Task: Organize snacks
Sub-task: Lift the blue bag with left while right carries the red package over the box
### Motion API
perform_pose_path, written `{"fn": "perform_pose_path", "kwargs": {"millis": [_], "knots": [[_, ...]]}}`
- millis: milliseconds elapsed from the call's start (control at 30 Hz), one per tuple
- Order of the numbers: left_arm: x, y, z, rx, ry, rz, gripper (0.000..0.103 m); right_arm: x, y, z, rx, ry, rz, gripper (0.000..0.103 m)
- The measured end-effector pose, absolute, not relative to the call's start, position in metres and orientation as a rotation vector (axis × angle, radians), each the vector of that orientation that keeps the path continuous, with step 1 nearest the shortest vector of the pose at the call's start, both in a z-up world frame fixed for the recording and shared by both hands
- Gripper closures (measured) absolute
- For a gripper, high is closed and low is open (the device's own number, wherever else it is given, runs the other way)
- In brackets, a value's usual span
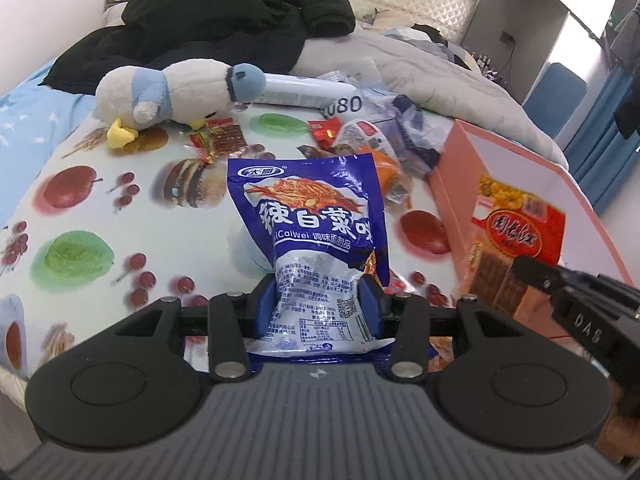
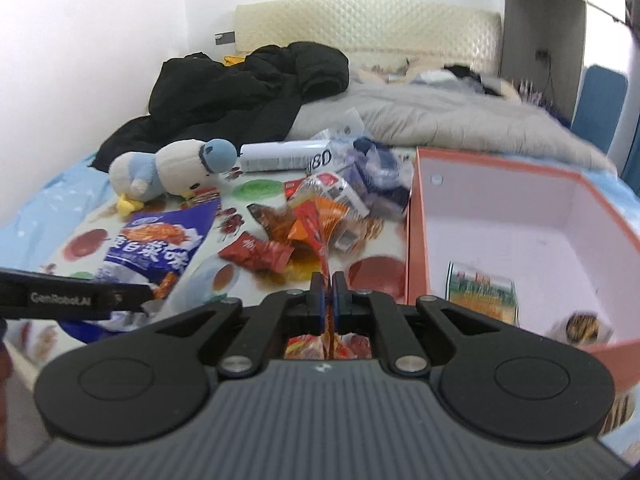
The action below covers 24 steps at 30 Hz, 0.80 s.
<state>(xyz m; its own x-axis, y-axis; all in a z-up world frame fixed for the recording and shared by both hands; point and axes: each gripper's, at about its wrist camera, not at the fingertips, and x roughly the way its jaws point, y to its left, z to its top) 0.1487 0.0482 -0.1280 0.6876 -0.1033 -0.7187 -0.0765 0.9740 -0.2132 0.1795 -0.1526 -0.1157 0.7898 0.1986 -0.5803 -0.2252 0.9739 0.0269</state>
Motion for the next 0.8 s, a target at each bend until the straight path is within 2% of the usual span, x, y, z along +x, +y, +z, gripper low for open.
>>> {"fn": "perform_pose_path", "kwargs": {"millis": [800], "knots": [[0.122,-0.039,-0.076,-0.179,0.766,-0.219,0.053,0.117,-0.222,-0.076,0.111,0.622,0.194,0.098]]}}
